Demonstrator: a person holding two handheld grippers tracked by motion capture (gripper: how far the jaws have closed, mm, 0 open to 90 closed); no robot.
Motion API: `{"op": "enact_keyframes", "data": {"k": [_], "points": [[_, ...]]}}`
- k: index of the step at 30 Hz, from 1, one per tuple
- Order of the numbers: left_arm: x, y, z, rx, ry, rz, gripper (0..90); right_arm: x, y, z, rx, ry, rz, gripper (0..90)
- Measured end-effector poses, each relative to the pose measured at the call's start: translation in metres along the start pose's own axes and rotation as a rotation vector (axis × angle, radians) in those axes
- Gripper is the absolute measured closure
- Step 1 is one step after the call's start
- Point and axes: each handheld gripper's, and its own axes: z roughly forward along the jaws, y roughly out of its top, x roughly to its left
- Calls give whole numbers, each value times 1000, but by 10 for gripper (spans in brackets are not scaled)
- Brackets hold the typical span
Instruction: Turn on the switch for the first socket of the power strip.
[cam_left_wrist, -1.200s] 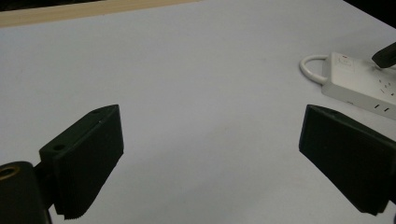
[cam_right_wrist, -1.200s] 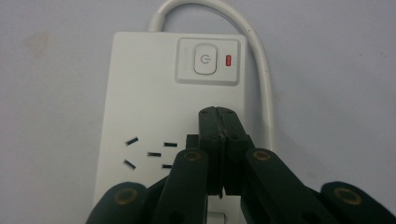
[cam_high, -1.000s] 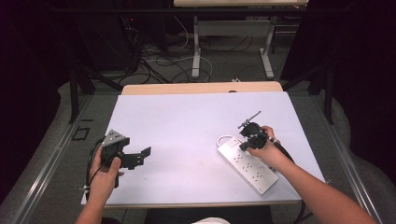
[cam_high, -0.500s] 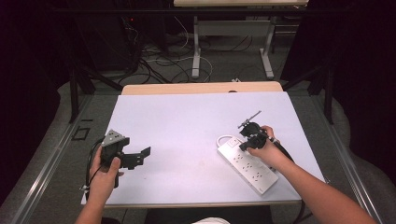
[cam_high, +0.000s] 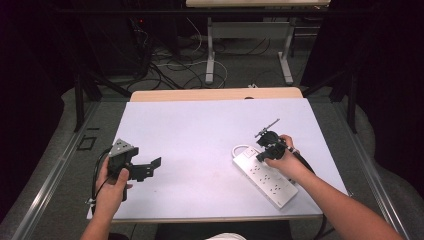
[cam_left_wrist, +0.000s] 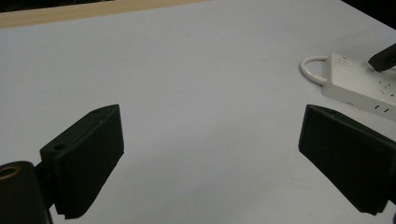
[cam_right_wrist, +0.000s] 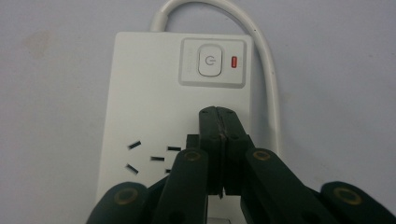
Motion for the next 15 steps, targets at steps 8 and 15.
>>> {"op": "enact_keyframes", "data": {"k": [8,15], "points": [[1,0,0,0,3,1,65,-1,-1,1,-19,12,-19,900],[0,0,0,1,1,-3,65,0,-3,8,-79,9,1,900]]}}
